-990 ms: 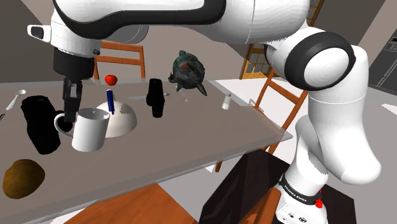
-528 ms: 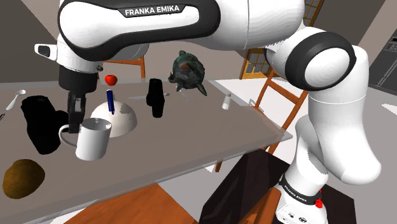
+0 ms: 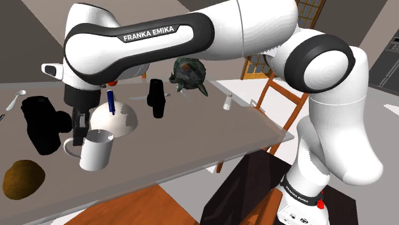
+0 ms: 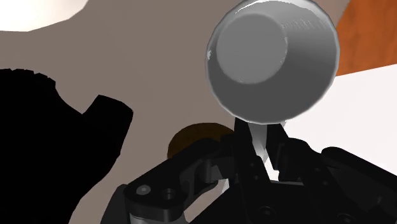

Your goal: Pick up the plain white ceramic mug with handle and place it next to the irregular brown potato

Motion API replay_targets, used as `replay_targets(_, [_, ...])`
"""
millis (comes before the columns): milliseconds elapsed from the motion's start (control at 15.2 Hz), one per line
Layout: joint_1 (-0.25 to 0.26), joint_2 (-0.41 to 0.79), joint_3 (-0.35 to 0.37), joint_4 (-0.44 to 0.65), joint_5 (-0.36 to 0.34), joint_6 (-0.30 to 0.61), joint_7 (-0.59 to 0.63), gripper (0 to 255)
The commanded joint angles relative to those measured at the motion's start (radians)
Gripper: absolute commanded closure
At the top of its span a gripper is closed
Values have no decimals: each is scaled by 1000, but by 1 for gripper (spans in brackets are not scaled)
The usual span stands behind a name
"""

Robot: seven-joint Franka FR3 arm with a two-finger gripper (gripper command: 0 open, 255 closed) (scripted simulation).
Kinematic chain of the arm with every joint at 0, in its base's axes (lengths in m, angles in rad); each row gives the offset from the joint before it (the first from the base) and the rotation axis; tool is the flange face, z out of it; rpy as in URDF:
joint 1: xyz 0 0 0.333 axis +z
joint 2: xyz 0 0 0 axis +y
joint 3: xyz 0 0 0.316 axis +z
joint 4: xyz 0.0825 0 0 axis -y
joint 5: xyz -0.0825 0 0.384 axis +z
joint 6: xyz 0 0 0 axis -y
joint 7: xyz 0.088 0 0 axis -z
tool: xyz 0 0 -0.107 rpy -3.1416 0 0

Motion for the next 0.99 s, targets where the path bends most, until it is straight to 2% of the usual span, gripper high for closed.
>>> replay_targets(0, [-1, 4, 1, -21, 4, 24, -7, 255])
replay_targets(396, [-1, 26, 6, -63, 15, 87, -25, 255])
replay_targets(924, [-1, 26, 6, -63, 15, 87, -25, 255])
